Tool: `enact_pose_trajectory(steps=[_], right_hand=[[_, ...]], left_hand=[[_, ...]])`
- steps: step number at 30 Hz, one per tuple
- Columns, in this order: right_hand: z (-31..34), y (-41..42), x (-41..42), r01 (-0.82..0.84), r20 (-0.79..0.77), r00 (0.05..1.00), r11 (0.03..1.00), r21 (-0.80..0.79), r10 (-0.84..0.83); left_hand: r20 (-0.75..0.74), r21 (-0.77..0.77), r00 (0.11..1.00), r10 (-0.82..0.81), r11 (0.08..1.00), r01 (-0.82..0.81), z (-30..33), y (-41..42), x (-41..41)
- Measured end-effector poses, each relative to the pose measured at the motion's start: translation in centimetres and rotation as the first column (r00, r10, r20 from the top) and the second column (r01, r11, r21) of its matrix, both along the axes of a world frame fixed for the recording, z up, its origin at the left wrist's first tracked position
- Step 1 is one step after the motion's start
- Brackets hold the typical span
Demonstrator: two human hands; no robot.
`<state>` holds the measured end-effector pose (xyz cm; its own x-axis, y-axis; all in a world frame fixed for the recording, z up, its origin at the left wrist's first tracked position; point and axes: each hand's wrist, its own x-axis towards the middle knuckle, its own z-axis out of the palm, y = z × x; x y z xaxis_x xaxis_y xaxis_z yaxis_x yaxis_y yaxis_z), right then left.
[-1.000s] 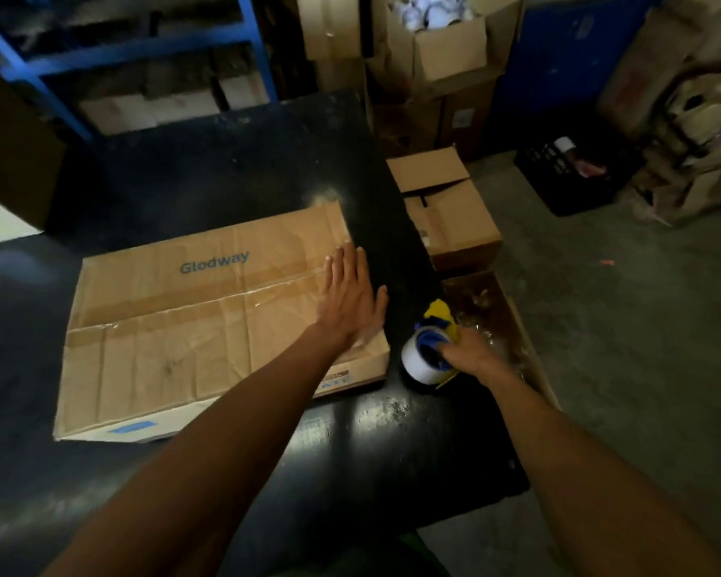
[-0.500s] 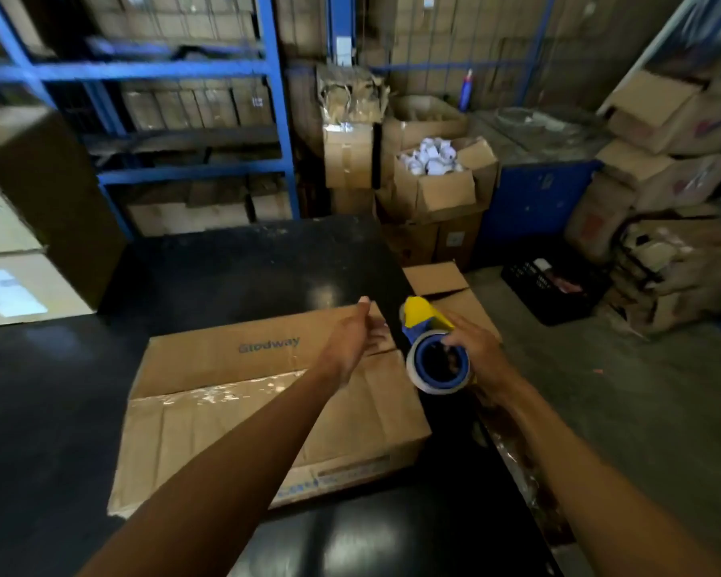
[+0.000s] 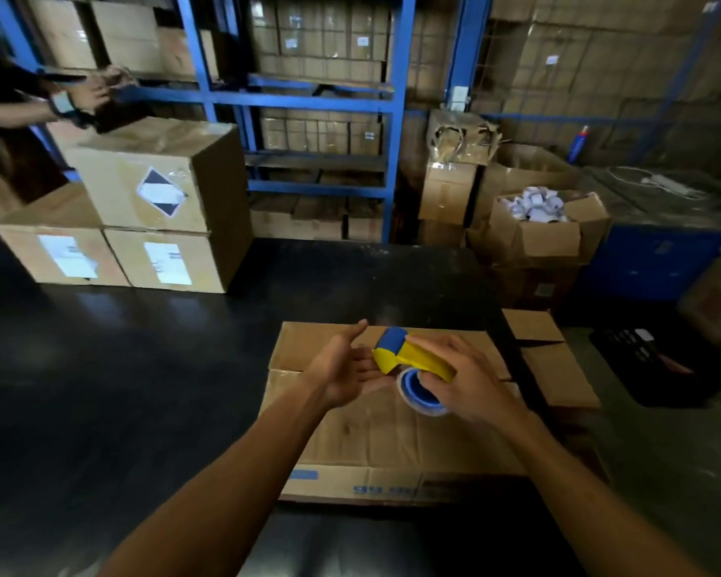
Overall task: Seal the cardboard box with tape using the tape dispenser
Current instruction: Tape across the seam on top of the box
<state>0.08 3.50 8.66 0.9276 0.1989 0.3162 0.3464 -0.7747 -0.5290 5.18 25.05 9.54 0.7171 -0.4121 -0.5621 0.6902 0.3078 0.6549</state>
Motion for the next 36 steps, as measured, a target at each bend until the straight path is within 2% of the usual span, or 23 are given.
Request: enact_pose_trajectory(steps=[4,10,13,17,21,23,27,31,36], right_hand=[[0.2,3.9,2.3,-0.112,-0.023,0.993,0.993,0.046,0.113],[0.8,8.8,5.6,-0.214,-0.128,0.973,0.96,-0.18,0.193],[1.6,9.7,7.5,-0.254,-0.095,0.967,0.909,-0.331,0.236],[2.2,8.3,9.7,-0.244,-0.068,0.969,0.876,-0.417,0.237],[0.0,8.9,10.1,-0.291,-0.166,0.957,0.802,-0.523,0.239],[-1.8,9.7,10.1,-0.329,-0.225,0.943,0.778,-0.535,0.244],[-3.3,10.7,10.5,-0.377,-0.294,0.923,0.741,-0.556,0.249],[-3.6,11.0,11.0,-0.374,-0.283,0.926,0.714,-0.592,0.251],[-3.9,10.9,11.3,-0.375,-0.278,0.926,0.713,-0.592,0.256]], left_hand=[[0.009,0.097,0.99,0.139,0.986,-0.139,-0.3,3.7,0.2],[0.003,0.257,0.939,0.344,0.907,-0.333,-1.8,7.6,2.1],[0.102,0.351,0.864,0.493,0.795,-0.495,-1.9,9.0,3.0],[0.146,0.326,0.776,0.614,0.71,-0.624,-3.6,11.3,3.8],[0.36,0.503,0.728,0.583,0.536,-0.678,-6.6,10.4,1.9],[0.435,0.532,0.721,0.539,0.493,-0.689,-7.7,10.1,1.1],[0.37,0.576,0.729,0.576,0.473,-0.666,-9.5,10.7,0.0],[0.271,0.571,0.746,0.608,0.523,-0.633,-10.9,11.3,0.3],[0.274,0.578,0.791,0.547,0.564,-0.59,-11.6,11.8,0.3]])
